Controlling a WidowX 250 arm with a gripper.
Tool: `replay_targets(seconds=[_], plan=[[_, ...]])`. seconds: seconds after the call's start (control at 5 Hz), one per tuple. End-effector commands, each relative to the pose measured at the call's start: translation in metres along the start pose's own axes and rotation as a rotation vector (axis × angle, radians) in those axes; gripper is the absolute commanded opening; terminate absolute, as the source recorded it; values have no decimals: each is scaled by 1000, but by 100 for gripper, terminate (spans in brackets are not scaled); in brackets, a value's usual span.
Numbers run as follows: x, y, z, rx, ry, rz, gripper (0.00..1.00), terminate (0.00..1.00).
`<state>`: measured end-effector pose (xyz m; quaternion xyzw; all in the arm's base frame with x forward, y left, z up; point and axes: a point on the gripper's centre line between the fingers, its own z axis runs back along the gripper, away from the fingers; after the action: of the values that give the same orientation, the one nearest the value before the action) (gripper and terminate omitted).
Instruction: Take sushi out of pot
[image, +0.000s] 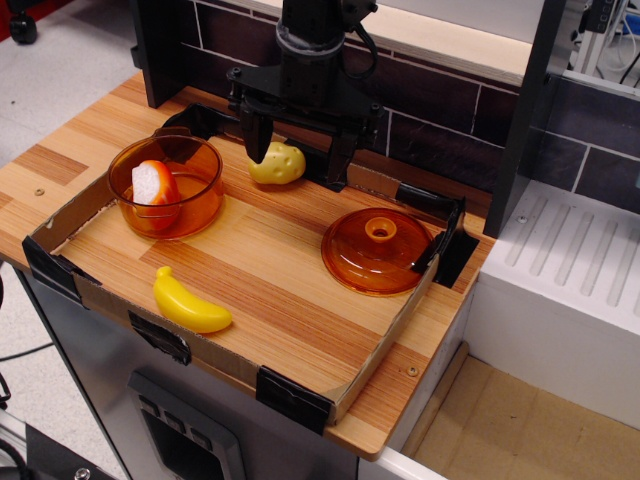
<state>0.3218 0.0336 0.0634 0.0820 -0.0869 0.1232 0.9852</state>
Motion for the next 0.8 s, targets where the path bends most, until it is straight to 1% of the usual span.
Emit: replay_targets(seconds=[0.0, 0.2, 0.4, 0.6], plan=[[0, 0, 0, 0, 0, 0, 100, 0], [5, 20, 15, -48, -79, 37, 100, 0], [6, 44, 24, -93, -107, 28, 100, 0], [3, 68, 25, -129, -117, 31, 100, 0]])
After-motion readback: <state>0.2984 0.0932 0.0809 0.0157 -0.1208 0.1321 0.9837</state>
